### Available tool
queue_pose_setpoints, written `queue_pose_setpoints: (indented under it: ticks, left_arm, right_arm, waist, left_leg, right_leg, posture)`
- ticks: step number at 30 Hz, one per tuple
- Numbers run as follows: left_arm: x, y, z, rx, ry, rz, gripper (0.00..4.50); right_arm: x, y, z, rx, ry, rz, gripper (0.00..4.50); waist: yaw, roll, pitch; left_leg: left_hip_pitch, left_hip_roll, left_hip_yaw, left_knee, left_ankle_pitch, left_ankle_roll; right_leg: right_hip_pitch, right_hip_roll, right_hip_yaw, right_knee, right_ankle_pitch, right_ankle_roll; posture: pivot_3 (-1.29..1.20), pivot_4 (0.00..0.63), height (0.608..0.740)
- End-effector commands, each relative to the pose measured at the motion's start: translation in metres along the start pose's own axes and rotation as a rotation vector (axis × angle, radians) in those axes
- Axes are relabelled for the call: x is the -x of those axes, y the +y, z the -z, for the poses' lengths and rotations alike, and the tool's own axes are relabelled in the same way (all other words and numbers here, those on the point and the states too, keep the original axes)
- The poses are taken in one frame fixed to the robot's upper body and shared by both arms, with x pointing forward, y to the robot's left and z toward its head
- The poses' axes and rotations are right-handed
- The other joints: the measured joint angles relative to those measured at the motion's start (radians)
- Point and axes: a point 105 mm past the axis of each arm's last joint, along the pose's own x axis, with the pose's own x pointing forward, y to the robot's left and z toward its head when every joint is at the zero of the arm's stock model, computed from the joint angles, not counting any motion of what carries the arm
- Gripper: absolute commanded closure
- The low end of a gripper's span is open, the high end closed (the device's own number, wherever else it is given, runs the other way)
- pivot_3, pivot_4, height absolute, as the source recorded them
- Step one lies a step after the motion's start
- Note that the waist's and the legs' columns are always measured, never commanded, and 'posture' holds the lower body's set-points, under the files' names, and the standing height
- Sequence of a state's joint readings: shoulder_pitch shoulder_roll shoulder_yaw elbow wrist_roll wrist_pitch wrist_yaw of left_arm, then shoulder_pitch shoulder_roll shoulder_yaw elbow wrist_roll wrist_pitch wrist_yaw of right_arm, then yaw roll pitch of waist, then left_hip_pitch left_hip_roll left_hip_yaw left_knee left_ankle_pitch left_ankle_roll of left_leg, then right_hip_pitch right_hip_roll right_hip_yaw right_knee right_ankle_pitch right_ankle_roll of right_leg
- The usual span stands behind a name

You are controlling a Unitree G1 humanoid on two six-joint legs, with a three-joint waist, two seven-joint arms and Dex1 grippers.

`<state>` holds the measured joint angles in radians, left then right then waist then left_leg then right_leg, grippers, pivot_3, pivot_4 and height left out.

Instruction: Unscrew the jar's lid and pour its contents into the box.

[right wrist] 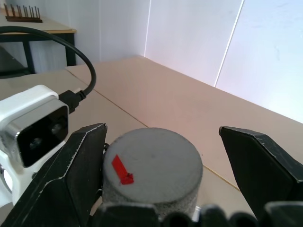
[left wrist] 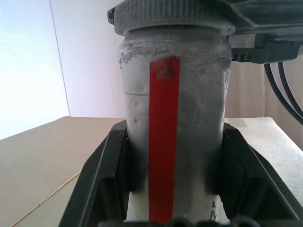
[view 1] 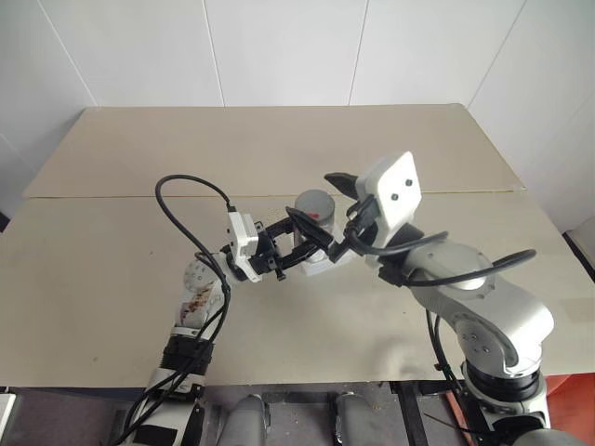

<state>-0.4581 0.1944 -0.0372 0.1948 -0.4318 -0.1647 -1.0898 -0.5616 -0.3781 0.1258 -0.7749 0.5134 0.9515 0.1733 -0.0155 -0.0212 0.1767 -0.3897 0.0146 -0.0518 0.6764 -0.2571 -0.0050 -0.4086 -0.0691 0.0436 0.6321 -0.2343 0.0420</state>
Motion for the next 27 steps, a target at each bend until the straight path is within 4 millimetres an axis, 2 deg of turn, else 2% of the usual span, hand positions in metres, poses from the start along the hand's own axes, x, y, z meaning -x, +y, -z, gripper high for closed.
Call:
queue_pose_setpoints:
  ticks: [1,7,13,16,21,27]
  left_arm:
    - [-0.006,0.002,-0.011,-0.026,-0.036,0.016,2.39]
    - [-0.008,0.003,-0.015,-0.020,-0.054,0.012,2.39]
    - [-0.010,-0.003,-0.015,0.004,-0.063,0.046,2.39]
    - [-0.009,-0.007,-0.015,0.020,-0.065,0.082,2.39]
    - [-0.010,-0.013,-0.020,0.046,-0.082,0.160,2.39]
    - [-0.015,-0.018,-0.025,0.050,-0.096,0.211,2.39]
  right_arm:
    - [0.002,0.003,-0.009,0.014,-0.039,-0.008,0.25]
    - [0.004,0.009,-0.004,0.017,-0.021,-0.038,1.69]
    - [0.004,0.004,-0.004,0.015,-0.023,-0.033,1.73]
    - [0.006,0.003,-0.007,0.027,-0.027,-0.091,1.73]
    - [0.011,-0.004,-0.020,-0.017,-0.082,-0.317,1.73]
    - [0.004,-0.014,-0.025,-0.025,-0.076,-0.585,1.73]
  waist:
    - [0.000,0.000,0.000]
    - [-0.001,0.000,0.000]
    - [-0.001,0.000,0.000]
    - [-0.001,0.000,0.000]
    - [-0.001,0.000,0.000]
    - [-0.004,0.000,0.000]
  left_leg:
    - [0.000,0.000,0.000,0.000,0.000,0.000]
    - [0.000,0.000,0.000,0.000,0.000,0.000]
    - [0.000,0.000,0.000,0.000,0.000,0.000]
    - [0.000,0.000,0.000,0.000,0.000,0.000]
    - [0.000,0.000,0.000,0.000,0.000,0.000]
    - [0.001,0.000,0.000,0.000,0.000,0.000]
  right_leg:
    - [0.000,0.000,0.000,0.000,0.000,0.000]
    - [0.000,0.000,0.000,0.000,0.000,0.000]
    - [0.000,0.000,0.000,0.000,0.000,0.000]
    - [0.000,0.000,0.000,0.000,0.000,0.000]
    - [0.001,0.000,0.000,0.000,0.000,0.000]
    - [0.001,0.001,0.000,0.000,0.000,0.000]
  posture:
    - [0.00,0.150,0.740]
    - [0.00,0.150,0.740]
    - [0.00,0.150,0.740]
    - [0.00,0.150,0.740]
    - [0.00,0.150,0.740]
    - [0.00,0.150,0.740]
